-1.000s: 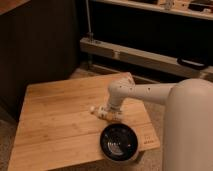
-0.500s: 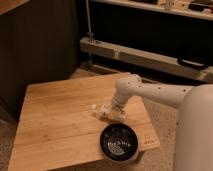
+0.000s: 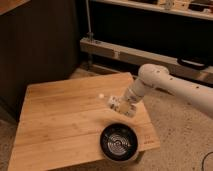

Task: Place the bottle in the ceramic bowl

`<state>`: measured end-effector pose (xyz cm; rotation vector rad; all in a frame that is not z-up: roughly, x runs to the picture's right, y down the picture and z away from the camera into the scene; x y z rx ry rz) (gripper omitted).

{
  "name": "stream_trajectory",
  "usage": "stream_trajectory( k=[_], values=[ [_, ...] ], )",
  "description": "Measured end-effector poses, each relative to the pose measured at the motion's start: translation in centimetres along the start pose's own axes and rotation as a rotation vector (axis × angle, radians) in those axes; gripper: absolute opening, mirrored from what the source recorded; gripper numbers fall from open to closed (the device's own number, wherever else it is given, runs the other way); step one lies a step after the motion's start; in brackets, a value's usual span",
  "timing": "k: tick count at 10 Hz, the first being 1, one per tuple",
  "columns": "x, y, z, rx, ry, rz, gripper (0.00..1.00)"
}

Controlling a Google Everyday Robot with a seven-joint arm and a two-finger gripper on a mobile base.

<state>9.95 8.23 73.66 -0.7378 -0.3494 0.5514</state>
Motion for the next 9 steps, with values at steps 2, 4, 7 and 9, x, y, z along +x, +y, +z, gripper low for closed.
stream_trajectory(
  k=[2, 4, 7, 9],
  values=[
    [0.9, 2.3, -1.7, -0.062, -0.038, 0.042, 0.02],
    [2.5, 6.4, -0.7, -0.168, -0.016, 0.075, 0.21],
    [4.2, 10.9, 3.0, -0.334, 0.059, 0.082, 0.49],
    [5.4, 13.2, 6.1, -0.404, 0.159, 0.064, 0.71]
  ],
)
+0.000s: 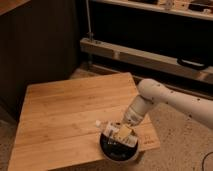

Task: Place the bottle in the ceramic bowl

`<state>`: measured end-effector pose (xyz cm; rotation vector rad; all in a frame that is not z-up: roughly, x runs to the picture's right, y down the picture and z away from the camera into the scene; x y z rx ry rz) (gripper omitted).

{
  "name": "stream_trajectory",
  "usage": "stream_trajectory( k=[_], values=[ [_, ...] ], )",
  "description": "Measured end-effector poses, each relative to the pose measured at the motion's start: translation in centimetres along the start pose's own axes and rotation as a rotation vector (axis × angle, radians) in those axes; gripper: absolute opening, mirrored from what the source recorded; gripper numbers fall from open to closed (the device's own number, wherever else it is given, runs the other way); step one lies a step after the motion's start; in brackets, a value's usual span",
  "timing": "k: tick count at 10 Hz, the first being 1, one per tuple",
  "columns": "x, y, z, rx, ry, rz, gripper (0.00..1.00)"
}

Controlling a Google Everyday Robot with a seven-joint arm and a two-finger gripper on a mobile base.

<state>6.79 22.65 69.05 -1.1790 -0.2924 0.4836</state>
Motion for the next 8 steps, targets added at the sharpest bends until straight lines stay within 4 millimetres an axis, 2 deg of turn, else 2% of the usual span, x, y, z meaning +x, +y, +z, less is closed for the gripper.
stream_trajectory(
  k=[1, 3, 6, 8],
  values=[
    [0.6, -0.2, 1.2, -0.008, 0.023, 0.002, 0.78],
    [0.5, -0.3, 2.2, -0.007, 0.031, -0.003, 0.8],
    [0.4, -0.7, 1.0, 0.04, -0.019, 0.004, 0.8],
    [0.4, -0.7, 1.0, 0.042, -0.021, 0.003, 0.8]
  ],
)
